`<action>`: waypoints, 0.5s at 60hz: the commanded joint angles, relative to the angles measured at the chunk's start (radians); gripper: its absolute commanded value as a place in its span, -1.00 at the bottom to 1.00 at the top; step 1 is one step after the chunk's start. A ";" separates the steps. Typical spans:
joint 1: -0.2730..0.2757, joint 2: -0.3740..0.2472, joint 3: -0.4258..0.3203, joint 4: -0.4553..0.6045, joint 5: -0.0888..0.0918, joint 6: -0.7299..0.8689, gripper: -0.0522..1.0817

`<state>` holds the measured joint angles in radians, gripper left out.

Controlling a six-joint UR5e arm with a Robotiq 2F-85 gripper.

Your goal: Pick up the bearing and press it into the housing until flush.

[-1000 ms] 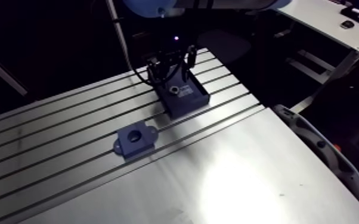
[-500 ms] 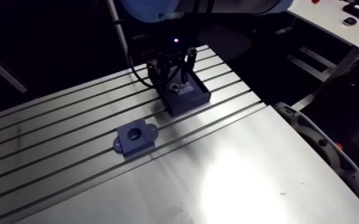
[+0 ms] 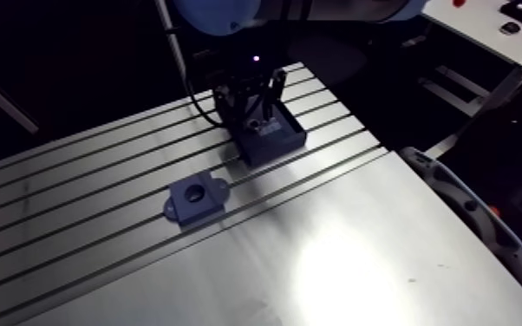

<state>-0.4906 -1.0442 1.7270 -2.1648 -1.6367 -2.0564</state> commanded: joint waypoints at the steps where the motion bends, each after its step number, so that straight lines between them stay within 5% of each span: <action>1: 0.001 0.000 -0.001 -0.007 -0.002 0.000 -0.18; 30: 0.001 0.013 -0.001 -0.019 -0.004 0.000 -0.16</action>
<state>-0.4895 -1.0344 1.7266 -2.1756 -1.6401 -2.0559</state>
